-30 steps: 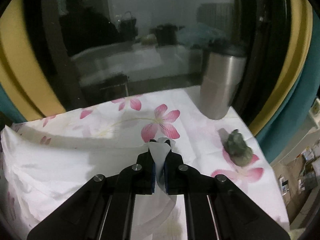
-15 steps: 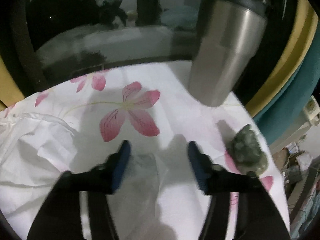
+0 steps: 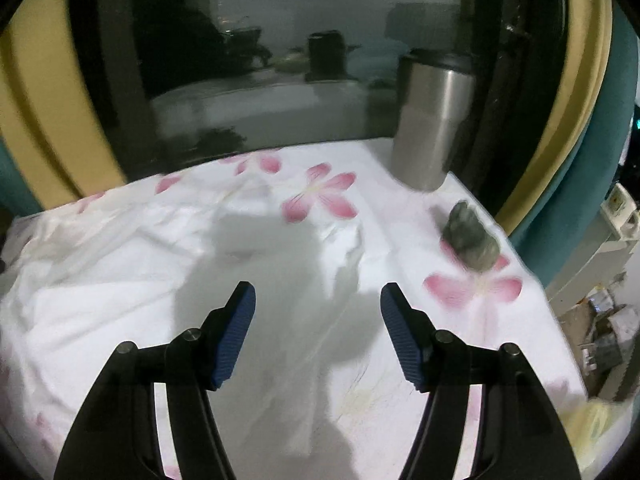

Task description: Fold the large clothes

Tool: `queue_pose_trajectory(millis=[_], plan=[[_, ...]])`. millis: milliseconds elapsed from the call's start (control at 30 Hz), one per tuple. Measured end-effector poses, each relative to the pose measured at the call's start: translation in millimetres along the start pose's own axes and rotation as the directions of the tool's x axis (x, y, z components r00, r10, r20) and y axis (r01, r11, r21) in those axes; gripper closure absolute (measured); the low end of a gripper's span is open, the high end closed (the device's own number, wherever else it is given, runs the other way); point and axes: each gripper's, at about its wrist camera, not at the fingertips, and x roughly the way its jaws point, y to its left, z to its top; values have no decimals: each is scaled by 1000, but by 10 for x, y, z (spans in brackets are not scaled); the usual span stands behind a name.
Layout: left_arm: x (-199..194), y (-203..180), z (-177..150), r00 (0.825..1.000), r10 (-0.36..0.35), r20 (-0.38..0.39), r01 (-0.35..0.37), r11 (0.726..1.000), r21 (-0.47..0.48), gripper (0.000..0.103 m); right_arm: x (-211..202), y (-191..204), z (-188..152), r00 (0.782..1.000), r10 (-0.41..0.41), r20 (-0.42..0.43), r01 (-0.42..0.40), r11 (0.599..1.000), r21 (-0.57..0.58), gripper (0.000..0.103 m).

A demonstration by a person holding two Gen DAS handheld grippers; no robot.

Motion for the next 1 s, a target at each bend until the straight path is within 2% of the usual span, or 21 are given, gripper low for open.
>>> queue_pose_trajectory(millis=[100,233,300,333,400,500,667,733,767,800,867,1000], plan=[[49,-181,-136,999,-49,-22,50,997,56,48,-70,124,-195,999,46,-20,-46,999,-13,38],[165,-270,-179,998,-54,-31,56,996,74,50,-105,183,-370,996,80,-38,-81,997,-19,38],[259,-280,-172,998,-38,-46,42,996,85,73,-111,124,-414,996,85,-35,-86,996,0,38],[291,-282,-175,998,-38,-52,42,995,85,79,-101,93,-419,996,84,-33,-84,996,6,38],[341,-283,-172,997,-43,-58,48,994,94,97,-99,26,-422,996,79,-29,-79,997,17,39],[305,-299,-174,998,-50,-41,54,993,105,100,-97,-79,-403,995,99,-20,-98,994,44,47],[127,-293,-108,999,-45,18,44,995,91,100,15,-95,-343,984,176,-32,-174,982,72,60],[42,-279,-63,998,-44,43,40,995,87,100,109,-83,-340,977,208,-54,-203,976,82,75],[4,-269,-37,997,-45,56,40,996,84,100,147,-66,-333,973,222,-62,-217,973,80,88],[-30,-254,-6,997,-46,67,41,996,77,100,161,-45,-319,970,235,-59,-230,970,74,95],[-84,-233,41,995,-48,83,42,997,68,100,124,5,-281,970,239,-41,-237,970,46,100],[-206,-218,199,989,-42,141,33,998,59,100,-42,49,-141,974,226,15,-226,974,8,100]])
